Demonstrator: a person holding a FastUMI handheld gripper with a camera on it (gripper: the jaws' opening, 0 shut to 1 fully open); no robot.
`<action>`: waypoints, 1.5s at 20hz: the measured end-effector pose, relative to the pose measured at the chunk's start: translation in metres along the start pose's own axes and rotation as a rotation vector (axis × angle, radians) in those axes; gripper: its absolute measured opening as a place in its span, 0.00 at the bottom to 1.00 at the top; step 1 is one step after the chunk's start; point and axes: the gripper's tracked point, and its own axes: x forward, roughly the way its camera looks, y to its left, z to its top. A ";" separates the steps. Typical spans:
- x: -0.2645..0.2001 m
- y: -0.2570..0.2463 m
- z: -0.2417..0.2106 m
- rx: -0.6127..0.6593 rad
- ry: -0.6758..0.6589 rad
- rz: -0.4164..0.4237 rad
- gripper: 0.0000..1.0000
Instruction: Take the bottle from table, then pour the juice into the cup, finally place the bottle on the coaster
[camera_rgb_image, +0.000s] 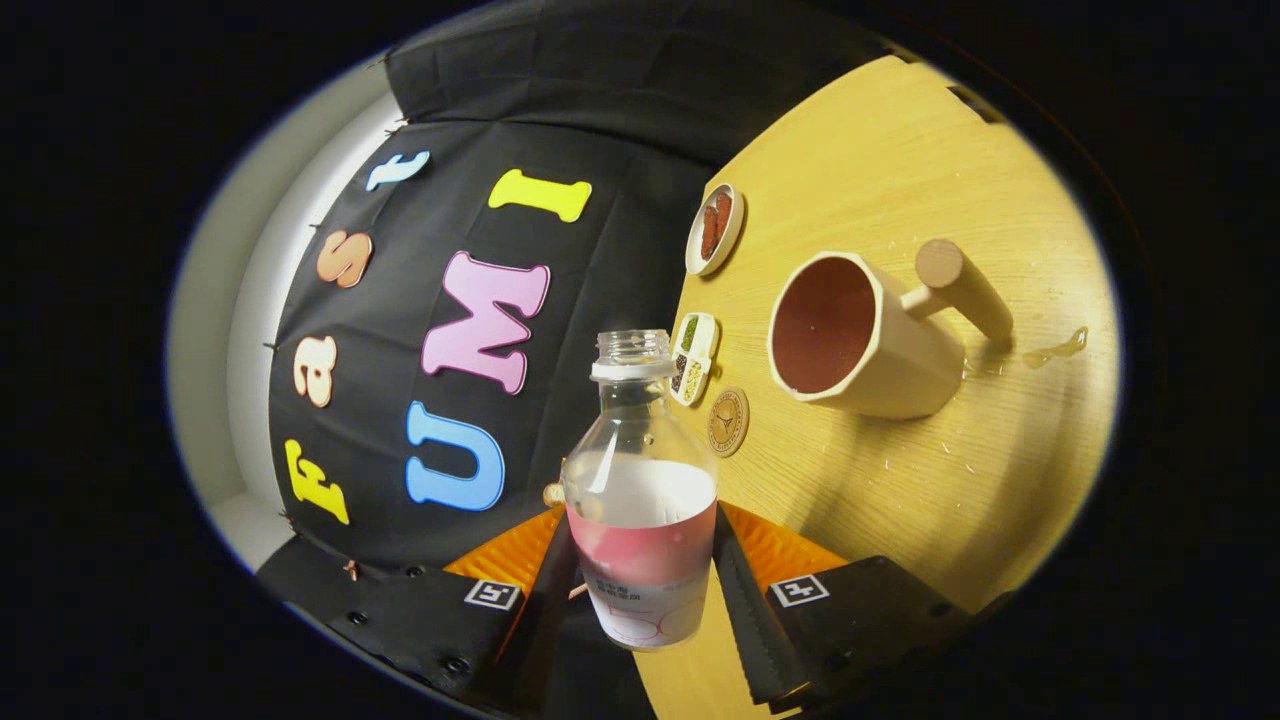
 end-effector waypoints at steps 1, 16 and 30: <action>0.001 -0.001 0.002 0.022 -0.003 0.001 0.75; 0.015 -0.007 -0.006 0.210 0.043 -0.026 0.75; 0.025 0.000 0.014 0.392 -0.004 -0.018 0.75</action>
